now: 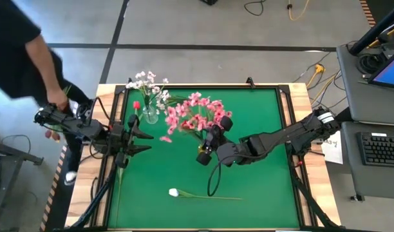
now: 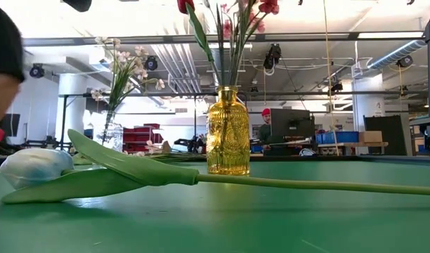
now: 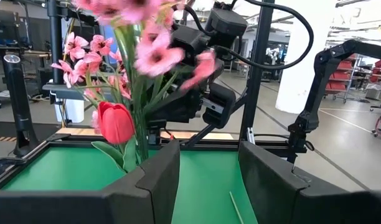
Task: Sort flowers into vase by color
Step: Put the pink flowers into the yellow vase, then put the left white tulip into the transparent vase
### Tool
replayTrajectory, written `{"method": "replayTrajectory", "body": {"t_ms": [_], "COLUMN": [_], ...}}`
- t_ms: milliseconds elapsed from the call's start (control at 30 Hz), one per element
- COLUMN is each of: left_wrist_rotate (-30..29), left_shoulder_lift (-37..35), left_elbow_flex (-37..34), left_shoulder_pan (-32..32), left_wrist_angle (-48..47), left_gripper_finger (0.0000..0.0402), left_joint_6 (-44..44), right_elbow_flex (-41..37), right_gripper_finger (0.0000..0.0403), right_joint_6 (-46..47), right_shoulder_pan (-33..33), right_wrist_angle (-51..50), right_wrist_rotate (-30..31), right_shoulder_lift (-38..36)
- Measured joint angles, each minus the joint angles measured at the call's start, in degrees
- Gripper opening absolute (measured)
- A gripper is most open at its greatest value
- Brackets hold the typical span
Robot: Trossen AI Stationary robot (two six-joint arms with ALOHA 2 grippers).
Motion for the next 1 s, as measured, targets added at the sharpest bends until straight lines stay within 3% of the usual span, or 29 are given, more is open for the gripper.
{"method": "replayTrajectory", "body": {"t_ms": [267,533,733,1000], "left_wrist_rotate": [0.0,0.0,0.0,-3.5], "left_shoulder_lift": [0.0,0.0,0.1,0.8], "left_elbow_flex": [0.0,0.0,0.0,0.0], "left_shoulder_pan": [0.0,0.0,0.0,0.0], "left_wrist_angle": [-0.6,-0.7,-1.3,-3.1], "left_gripper_finger": [0.0152,0.0152,0.0152,0.0152], "left_joint_6": [0.0,-0.2,-0.9,-4.8], "right_elbow_flex": [0.0,0.5,0.5,0.5], "right_gripper_finger": [0.0197,0.0218,0.0236,0.0263], "right_joint_6": [0.8,1.4,2.9,3.7], "right_shoulder_pan": [0.2,0.5,1.6,4.0], "right_wrist_angle": [-1.9,-3.7,-5.8,-9.3], "right_wrist_rotate": [0.0,-0.9,-5.0,-6.2], "right_shoulder_lift": [0.0,-0.8,-3.1,-6.8]}}
